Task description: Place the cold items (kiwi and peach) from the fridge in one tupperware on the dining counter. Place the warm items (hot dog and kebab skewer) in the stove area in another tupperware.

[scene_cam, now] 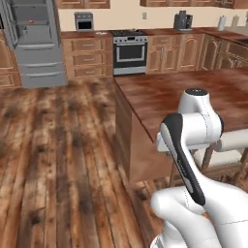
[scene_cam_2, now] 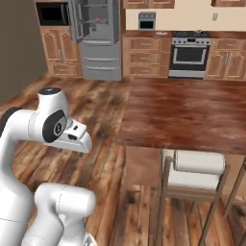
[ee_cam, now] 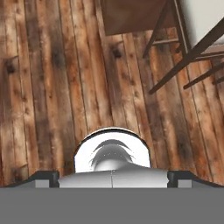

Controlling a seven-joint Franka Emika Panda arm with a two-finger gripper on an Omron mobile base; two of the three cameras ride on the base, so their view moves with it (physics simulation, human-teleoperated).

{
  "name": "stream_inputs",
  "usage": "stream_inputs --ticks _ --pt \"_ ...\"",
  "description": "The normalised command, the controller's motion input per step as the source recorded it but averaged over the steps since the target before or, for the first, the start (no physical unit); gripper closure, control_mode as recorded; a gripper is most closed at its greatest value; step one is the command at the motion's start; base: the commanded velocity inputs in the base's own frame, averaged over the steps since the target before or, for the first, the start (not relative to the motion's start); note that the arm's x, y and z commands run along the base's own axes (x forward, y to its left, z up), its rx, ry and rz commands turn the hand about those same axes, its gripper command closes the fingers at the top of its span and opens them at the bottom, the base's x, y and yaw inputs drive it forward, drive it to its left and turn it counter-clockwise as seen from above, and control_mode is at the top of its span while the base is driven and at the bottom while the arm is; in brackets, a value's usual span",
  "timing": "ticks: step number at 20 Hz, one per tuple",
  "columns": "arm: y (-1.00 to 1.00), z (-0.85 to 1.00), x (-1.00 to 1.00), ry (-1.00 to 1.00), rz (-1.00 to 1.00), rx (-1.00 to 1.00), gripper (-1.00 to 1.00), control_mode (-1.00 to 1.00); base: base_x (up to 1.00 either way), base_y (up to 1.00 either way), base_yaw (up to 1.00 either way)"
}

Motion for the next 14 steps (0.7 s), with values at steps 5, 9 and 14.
stream_inputs --ticks 5,9,14 --pt "0.0 0.0 0.0 0.0 0.0 0.0 -1.0 1.0 0.02 1.0 0.17" --pt "0.0 0.0 0.0 0.0 0.0 0.0 -1.0 1.0 0.02 1.0 0.58" --pt "0.0 0.0 0.0 0.0 0.0 0.0 -1.0 1.0 0.46 1.0 0.17"
